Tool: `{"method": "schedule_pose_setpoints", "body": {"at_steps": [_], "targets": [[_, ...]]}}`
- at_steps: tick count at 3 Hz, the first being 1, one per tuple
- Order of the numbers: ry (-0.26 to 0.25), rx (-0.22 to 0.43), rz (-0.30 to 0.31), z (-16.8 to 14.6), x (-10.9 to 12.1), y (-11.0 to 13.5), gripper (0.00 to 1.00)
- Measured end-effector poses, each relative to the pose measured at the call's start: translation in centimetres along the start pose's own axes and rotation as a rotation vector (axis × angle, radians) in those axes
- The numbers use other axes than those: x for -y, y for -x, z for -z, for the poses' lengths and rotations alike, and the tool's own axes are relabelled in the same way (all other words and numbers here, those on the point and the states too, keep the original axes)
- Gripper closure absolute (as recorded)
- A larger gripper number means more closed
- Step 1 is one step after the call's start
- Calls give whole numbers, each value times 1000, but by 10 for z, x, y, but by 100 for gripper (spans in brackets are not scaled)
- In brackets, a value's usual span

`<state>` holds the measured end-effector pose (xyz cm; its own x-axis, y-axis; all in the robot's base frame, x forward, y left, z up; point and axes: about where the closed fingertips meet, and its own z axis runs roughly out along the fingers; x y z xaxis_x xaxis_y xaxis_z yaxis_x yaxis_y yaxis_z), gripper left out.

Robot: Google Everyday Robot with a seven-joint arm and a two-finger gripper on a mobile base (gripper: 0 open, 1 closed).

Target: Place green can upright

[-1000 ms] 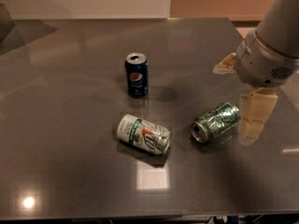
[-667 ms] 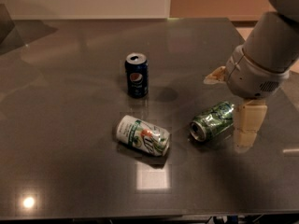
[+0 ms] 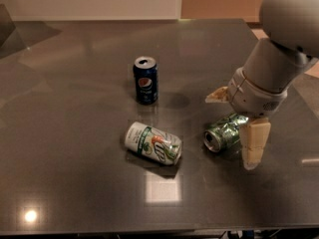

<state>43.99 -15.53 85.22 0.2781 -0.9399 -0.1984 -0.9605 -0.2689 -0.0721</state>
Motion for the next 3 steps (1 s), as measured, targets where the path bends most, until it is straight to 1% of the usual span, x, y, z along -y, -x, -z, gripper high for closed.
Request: {"method": "schedule_pose_setpoints", "body": {"at_steps": [1, 2, 3], "targets": [[36, 2, 49, -13, 8, -3, 0], [57, 2, 87, -18, 10, -1, 16], [64, 11, 102, -15, 12, 2, 41]]}}
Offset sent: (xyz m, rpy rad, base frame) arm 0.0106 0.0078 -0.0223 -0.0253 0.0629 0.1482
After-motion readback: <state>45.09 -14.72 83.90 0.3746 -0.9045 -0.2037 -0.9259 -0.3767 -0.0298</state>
